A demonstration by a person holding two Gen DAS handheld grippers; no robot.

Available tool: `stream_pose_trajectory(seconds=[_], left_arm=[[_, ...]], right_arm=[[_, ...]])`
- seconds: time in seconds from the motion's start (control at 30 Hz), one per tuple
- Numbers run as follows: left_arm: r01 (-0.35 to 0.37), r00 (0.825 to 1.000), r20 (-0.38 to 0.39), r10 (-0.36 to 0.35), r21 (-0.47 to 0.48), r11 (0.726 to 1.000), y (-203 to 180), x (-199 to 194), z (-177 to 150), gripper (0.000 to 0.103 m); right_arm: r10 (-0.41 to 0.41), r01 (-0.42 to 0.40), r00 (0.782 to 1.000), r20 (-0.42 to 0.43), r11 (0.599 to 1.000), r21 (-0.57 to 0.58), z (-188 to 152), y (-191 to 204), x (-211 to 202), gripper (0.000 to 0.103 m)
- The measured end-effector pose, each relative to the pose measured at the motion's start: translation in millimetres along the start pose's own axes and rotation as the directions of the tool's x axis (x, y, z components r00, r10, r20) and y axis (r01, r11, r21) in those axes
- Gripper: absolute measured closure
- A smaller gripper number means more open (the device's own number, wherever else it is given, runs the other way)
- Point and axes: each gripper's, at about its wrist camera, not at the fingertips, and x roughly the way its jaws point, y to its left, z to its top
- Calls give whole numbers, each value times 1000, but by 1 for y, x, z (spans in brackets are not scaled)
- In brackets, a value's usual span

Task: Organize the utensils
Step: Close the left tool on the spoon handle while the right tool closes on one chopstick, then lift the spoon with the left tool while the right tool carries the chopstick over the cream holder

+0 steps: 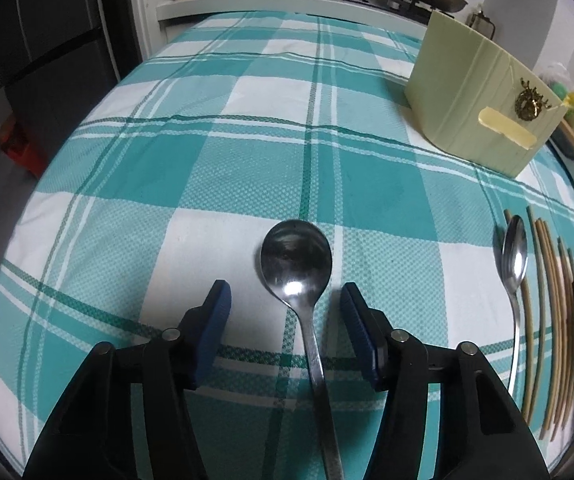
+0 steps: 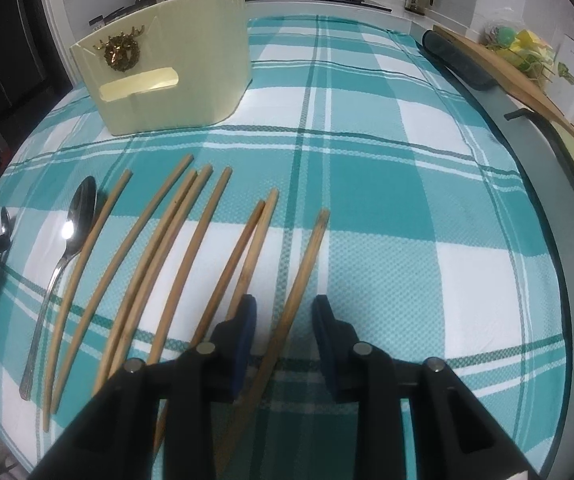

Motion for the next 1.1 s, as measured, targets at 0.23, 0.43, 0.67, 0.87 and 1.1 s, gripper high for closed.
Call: stream_pose_trajectory(seconds=[0.23,0.43,0.67,0.87,1.1], left_arm=[[26,999,21,-26,27,999,1,3,6,67],[86,994,60,-88,39,996,2,-10,8,67],[155,965,202,-167,71,985,1,-75,17,67],[204,921,316,-228,109,973,-5,-132,22,67],[253,880,377,-289,143,957,-13,-169,27,67]], right_arm=[[17,-16,1000,-6,1000,12,34,-7,19,81],[64,-64,998,9,990,127,45,-22,22,96],[89,-112,977,192,987,113,39,-16,-44,96],[100,-115,934,343,993,26,31,8,-115,96],[78,-75,869,488,997,-26,15,28,-174,96]])
